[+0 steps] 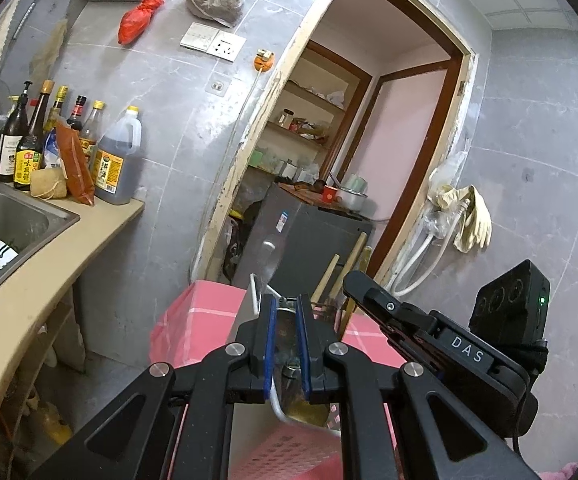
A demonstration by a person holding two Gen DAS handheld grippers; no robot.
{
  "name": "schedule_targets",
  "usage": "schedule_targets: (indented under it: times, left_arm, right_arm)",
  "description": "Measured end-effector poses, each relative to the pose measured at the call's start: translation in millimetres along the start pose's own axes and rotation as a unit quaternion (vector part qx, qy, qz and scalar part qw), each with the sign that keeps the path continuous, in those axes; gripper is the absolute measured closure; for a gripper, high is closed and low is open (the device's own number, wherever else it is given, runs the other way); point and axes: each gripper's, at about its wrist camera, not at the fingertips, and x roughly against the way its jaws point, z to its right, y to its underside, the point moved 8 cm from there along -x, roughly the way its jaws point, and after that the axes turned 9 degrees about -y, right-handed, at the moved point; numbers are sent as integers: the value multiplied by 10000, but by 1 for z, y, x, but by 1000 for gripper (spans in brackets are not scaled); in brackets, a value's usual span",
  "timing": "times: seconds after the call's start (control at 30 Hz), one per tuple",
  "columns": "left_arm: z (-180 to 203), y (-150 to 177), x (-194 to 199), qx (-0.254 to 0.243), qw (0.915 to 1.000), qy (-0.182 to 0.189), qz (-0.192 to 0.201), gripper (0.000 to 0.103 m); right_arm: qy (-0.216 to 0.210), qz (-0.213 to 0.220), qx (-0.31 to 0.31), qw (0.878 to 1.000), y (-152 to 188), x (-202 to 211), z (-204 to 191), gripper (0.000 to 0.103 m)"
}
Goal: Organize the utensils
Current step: 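Lower the child spoon into the holder with the left tool while the right tool drops the gold spoon, then open both tools and withdraw them from the white holder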
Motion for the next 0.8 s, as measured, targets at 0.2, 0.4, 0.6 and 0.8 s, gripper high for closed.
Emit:
schedule_targets:
  times: [0.2,0.4,0.6,0.8]
  left_arm:
    - [1,2,4,13,10000,34,-43,93]
    - [-3,-4,14,77,10000,-29,21,93]
    - [0,-14,23,-72,9999,-107,29,87]
    - [8,-22,34,-225,9996,-173,-36,71]
  right_arm:
    - [112,-113,42,9999,1,5,-2,97]
    - [211,-92,98,9997,-3,14,-10,87]
    - [497,-67,252,9984,-11,29,-20,78]
    - [979,-80,387,9944,-21,49,-27,59]
